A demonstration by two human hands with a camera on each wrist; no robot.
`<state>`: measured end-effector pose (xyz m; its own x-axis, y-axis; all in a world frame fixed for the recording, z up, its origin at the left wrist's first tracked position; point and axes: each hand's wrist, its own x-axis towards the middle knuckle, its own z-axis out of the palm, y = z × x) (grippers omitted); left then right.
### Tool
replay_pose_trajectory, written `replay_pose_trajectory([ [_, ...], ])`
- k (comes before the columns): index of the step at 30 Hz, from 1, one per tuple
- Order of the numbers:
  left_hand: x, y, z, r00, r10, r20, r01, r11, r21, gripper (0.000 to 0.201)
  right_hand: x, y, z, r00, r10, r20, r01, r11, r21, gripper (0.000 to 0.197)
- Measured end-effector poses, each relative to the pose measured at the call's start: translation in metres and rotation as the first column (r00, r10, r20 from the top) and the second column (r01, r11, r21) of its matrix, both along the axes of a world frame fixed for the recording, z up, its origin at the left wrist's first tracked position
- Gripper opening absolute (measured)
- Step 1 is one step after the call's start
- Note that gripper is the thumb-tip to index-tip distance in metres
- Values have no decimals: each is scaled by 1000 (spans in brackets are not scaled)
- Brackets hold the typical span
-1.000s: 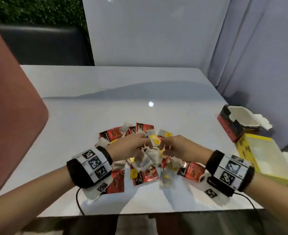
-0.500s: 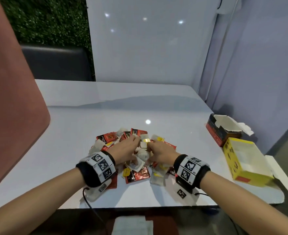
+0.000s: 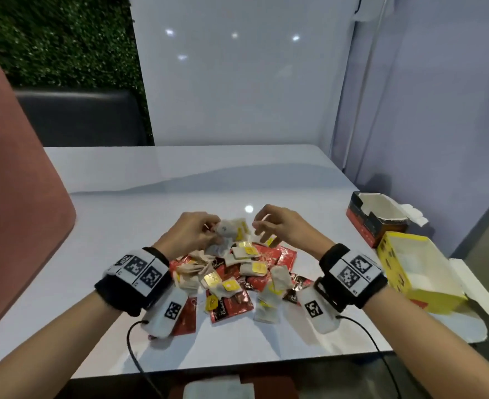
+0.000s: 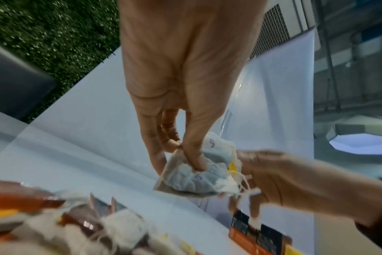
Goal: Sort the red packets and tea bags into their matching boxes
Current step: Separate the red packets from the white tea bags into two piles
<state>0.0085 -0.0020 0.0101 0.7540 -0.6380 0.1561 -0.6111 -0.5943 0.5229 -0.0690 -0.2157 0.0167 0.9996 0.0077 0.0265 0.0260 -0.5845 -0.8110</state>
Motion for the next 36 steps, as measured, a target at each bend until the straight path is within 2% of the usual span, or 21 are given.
replay_pose_trajectory([
  [1, 3, 3, 5, 1000, 14, -10, -14, 999, -33, 11, -3, -9, -1, 1000, -3, -28, -1, 991, -134, 29],
  [3, 7, 8, 12, 998, 39, -48, -43, 996, -78, 28, -13, -18, -12, 987, 34, -158, -104, 881, -461, 41],
  [5, 11, 8, 17, 993, 57, -101, -67, 993, -100, 36, -27, -14, -32, 955, 84, -283, -247, 752, -610, 56],
  [7, 18, 1, 19, 989, 62, -132, -76, 992, -101, 31, -40, -3, -49, 945, 108, -309, -301, 661, -688, 72],
  [9, 30, -14, 24, 986, 71, -151, -85, 992, -88, 15, -46, 5, -60, 965, 93, -245, -246, 641, -727, 79],
  [10, 36, -23, 27, 986, 72, -149, -84, 994, -73, 9, -47, 8, -64, 976, 81, -201, -204, 660, -723, 78],
  [13, 62, -57, 34, 984, 37, -173, -42, 999, -27, 25, -49, 11, -68, 989, 72, -131, -143, 714, -686, 70],
  [17, 97, -105, 27, 980, 44, -193, -30, 997, 76, 30, -51, 15, -68, 988, 132, -84, -151, 667, -729, 49],
  [19, 110, -127, 18, 977, 62, -206, -36, 991, 126, 29, -50, 16, -66, 988, 131, -83, -151, 688, -709, 42],
  [22, 124, -155, 3, 967, 64, -245, -23, 986, 166, 30, -45, 9, -60, 991, 90, -97, -132, 765, -630, 25],
  [26, 136, -181, -18, 952, 95, -292, -45, 984, 173, 20, -43, -4, -55, 995, 95, -31, -99, 906, -411, 9],
  [28, 139, -184, -23, 931, 104, -350, -48, 985, 165, 29, -47, -11, -46, 998, 66, -7, -65, 957, -284, 17],
  [30, 141, -177, -19, 927, 75, -366, -17, 987, 160, 37, -51, -23, -32, 1000, 13, -7, -14, 981, -196, 11],
  [32, 143, -158, -8, 932, 30, -362, 19, 991, 130, 39, -48, -42, -22, 999, -53, 0, 52, 985, -167, 13],
  [36, 140, -96, 18, 912, -52, -407, 72, 997, 34, 28, -20, -79, -3, 989, -151, -2, 151, 988, 27, 4],
])
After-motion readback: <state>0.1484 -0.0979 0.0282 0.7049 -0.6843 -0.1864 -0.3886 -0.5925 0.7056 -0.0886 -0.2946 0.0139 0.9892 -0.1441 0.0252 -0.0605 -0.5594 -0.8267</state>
